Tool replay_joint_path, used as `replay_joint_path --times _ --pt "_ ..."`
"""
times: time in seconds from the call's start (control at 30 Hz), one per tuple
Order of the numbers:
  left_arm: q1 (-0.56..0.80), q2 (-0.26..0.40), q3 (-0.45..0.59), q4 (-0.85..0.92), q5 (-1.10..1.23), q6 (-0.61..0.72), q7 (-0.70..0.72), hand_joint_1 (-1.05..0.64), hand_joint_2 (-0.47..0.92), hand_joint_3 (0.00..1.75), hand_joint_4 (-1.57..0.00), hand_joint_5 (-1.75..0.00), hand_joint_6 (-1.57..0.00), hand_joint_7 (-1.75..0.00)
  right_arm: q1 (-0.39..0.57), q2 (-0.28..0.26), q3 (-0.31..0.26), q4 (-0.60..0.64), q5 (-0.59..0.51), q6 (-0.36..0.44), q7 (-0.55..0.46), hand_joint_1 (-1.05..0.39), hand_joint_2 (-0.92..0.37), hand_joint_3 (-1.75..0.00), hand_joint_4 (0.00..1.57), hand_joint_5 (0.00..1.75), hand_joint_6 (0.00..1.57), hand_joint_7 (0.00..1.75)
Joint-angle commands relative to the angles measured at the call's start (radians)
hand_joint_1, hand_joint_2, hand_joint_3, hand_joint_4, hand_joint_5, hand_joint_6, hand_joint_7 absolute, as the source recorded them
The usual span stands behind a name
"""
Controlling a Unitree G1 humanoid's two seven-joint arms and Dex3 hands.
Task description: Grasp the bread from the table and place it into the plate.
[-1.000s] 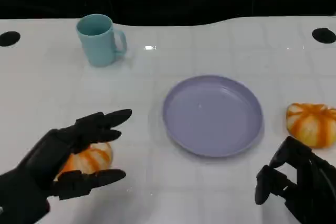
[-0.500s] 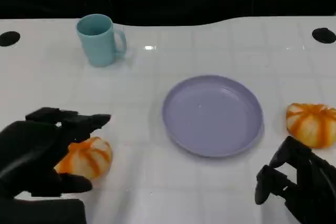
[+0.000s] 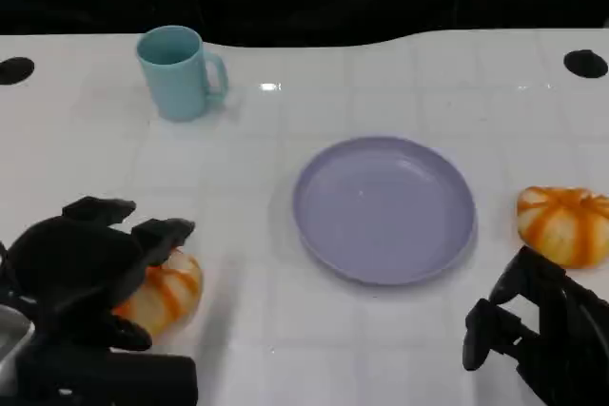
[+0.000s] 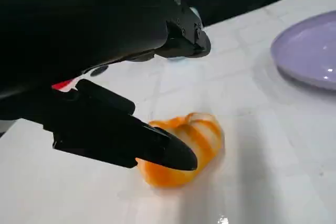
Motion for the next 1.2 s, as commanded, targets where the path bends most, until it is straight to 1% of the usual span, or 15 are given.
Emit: replay_joint_path --times 0.03,0.13,0.27,0.4,0.6,0.7,0.8,0.9,0.97,1.03,1.07,1.1,1.13,1.17,1.2 --pt "-0.065 -0.006 -0.038 0.136 -0.006 -0.018 0.062 -0.56 0.87 0.00 -0.10 -0.12 -0.20 0.00 -0.002 -0.016 -0.009 -0.007 0.007 -0.004 0.008 -0.59 -0.92 -0.37 0.75 1.75 0.60 1.58" --pt "-0.075 -0.002 -0.048 0.158 -0.011 -0.022 0.076 -0.56 0.87 0.00 -0.11 -0.11 -0.20 0.00 -0.002 -0.016 -0.009 -0.006 0.007 -0.005 0.009 -0.59 -0.92 -0.38 0.75 1.75 0.60 1.58" --pt "-0.176 -0.021 -0.126 0.359 0.027 -0.029 0.127 -0.58 0.90 0.01 -0.11 -0.09 -0.17 0.00 0.000 -0.014 -0.007 -0.008 0.006 -0.008 0.008 -0.58 -0.92 -0.39 0.75 1.75 0.59 1.59" --pt "-0.232 -0.037 -0.164 0.479 0.013 -0.047 0.180 -0.58 0.90 0.01 -0.13 -0.09 -0.18 -0.01 0.004 -0.012 -0.006 -0.012 0.006 -0.006 0.004 -0.59 -0.92 -0.39 0.75 1.75 0.59 1.59" --pt "-0.309 -0.062 -0.228 0.613 0.016 -0.034 0.189 -0.58 0.91 0.01 -0.11 -0.07 -0.16 0.00 0.006 -0.014 -0.005 -0.024 0.005 0.006 -0.007 -0.60 -0.92 -0.37 0.74 1.75 0.60 1.58" --pt "-0.352 -0.082 -0.256 0.719 0.006 -0.039 0.215 -0.58 0.91 0.01 -0.14 -0.08 -0.18 -0.01 0.006 -0.015 -0.005 -0.023 0.004 0.005 -0.007 -0.60 -0.92 -0.38 0.74 1.75 0.60 1.58" --pt "-0.379 -0.097 -0.268 0.797 -0.019 -0.051 0.234 -0.55 0.92 0.00 -0.19 -0.11 -0.22 -0.03 0.006 -0.015 -0.007 -0.022 0.005 0.001 -0.004 -0.59 -0.92 -0.38 0.74 1.75 0.60 1.58" --pt "-0.398 -0.104 -0.276 0.850 -0.047 -0.069 0.248 -0.48 0.92 0.02 -0.28 -0.15 -0.30 -0.05 0.007 -0.018 -0.008 -0.025 0.005 0.002 -0.004 -0.59 -0.92 -0.37 0.74 1.75 0.60 1.58" --pt "-0.412 -0.108 -0.284 0.879 -0.057 -0.068 0.250 -0.39 0.92 0.05 -0.37 -0.19 -0.39 -0.08 0.008 -0.019 -0.008 -0.030 0.006 0.009 -0.007 -0.59 -0.92 -0.37 0.74 1.75 0.61 1.58" --pt "-0.420 -0.108 -0.293 0.893 -0.064 -0.067 0.252 -0.36 0.92 0.07 -0.42 -0.21 -0.44 -0.09 0.008 -0.019 -0.008 -0.032 0.006 0.011 -0.009 -0.59 -0.92 -0.37 0.74 1.75 0.61 1.58" --pt "-0.420 -0.110 -0.290 0.906 -0.075 -0.086 0.281 -0.36 0.92 0.07 -0.42 -0.21 -0.44 -0.09 0.007 -0.019 -0.009 -0.029 0.007 0.009 -0.006 -0.59 -0.92 -0.37 0.74 1.75 0.61 1.58" --pt "-0.421 -0.111 -0.289 0.918 -0.082 -0.101 0.311 -0.30 0.92 0.12 -0.49 -0.73 -0.62 -0.11 0.005 -0.020 -0.010 -0.026 0.008 0.006 -0.002 -0.59 -0.92 -0.37 0.74 1.75 0.60 1.58" --pt "-0.421 -0.112 -0.287 0.929 -0.089 -0.117 0.340 -0.28 0.92 0.17 -0.50 -1.06 -0.73 -0.11 0.004 -0.020 -0.011 -0.023 0.008 0.003 0.001 -0.60 -0.92 -0.37 0.74 1.75 0.60 1.58" --pt "-0.422 -0.115 -0.282 0.938 -0.099 -0.131 0.364 -0.29 0.92 0.23 -0.58 -1.33 -0.86 -0.14 0.003 -0.021 -0.011 -0.020 0.007 0.000 0.003 -0.60 -0.92 -0.37 0.74 1.75 0.60 1.58" --pt "-0.424 -0.119 -0.278 0.948 -0.108 -0.140 0.388 -0.31 0.92 0.25 -0.63 -1.44 -0.94 -0.17 0.003 -0.021 -0.012 -0.022 0.009 0.003 0.002 -0.60 -0.92 -0.37 0.74 1.75 0.59 1.58"
